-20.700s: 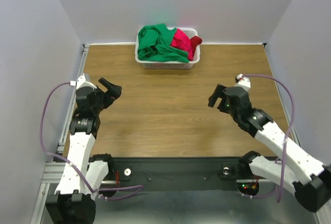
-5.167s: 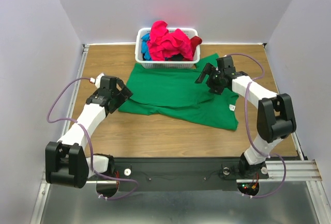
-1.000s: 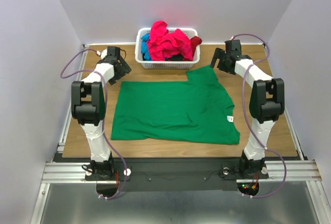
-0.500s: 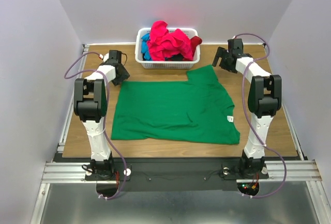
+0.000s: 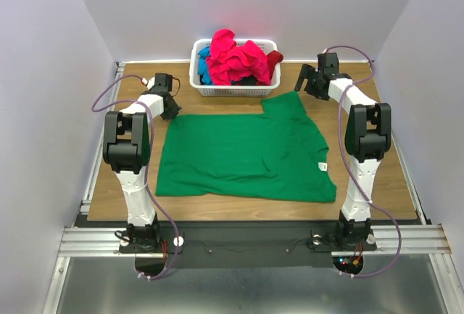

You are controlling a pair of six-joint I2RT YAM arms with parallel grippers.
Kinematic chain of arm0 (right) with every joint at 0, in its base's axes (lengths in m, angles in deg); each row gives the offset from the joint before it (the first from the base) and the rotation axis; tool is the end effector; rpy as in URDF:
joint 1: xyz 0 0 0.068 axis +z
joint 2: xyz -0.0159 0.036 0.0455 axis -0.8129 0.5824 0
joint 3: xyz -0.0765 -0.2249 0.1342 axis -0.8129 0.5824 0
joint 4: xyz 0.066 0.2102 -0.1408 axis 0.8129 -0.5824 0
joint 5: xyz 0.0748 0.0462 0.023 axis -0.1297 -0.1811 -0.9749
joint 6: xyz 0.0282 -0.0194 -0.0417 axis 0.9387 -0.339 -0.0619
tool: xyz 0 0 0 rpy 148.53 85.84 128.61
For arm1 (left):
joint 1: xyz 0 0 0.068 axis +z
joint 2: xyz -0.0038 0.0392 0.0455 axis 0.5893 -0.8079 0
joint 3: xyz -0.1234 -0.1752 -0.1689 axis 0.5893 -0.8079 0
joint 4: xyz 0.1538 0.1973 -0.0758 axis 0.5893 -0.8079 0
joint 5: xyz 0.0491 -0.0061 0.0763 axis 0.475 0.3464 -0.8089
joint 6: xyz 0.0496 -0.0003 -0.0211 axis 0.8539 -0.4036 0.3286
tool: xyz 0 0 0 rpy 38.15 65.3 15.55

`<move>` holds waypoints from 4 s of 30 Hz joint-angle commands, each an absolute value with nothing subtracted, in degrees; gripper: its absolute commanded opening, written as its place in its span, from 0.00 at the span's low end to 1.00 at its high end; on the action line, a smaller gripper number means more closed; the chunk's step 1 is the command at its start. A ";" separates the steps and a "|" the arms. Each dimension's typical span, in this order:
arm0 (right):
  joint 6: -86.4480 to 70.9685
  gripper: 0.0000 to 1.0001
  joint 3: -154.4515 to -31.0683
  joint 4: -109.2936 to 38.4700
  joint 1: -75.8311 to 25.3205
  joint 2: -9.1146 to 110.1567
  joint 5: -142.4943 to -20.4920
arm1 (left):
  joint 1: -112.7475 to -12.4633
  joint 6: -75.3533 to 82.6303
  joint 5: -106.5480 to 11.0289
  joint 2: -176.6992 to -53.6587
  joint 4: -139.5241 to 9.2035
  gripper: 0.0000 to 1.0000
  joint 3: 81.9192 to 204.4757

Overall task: Fold and stack the t-shirts
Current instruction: Fold the tshirt

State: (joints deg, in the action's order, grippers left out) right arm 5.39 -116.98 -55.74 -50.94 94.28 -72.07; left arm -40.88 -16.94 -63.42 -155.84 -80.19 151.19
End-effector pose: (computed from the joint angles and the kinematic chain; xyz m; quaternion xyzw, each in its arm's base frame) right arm 0.4936 0.0285 0.2024 0.1388 0.9163 0.0620 0.3704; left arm 0.4404 -0.0322 0.1733 -0.2432 0.9023 -0.0538 0.3519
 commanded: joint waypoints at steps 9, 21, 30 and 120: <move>5.75 0.96 -123.03 -53.63 -50.95 98.28 -78.24 | -41.56 -15.37 -65.16 -151.58 -82.30 0.00 146.53; 6.63 0.73 -130.77 -53.63 -50.60 105.93 -86.86 | -41.64 -14.58 -64.11 -149.02 -81.42 0.00 145.82; 6.01 0.47 -131.73 -53.71 -49.73 108.48 -88.08 | -41.64 -14.49 -63.05 -149.02 -80.89 0.00 145.82; 24.58 1.00 -58.26 -79.92 -48.32 6.69 -77.79 | -43.84 -32.07 -66.40 -95.23 -91.70 0.99 110.93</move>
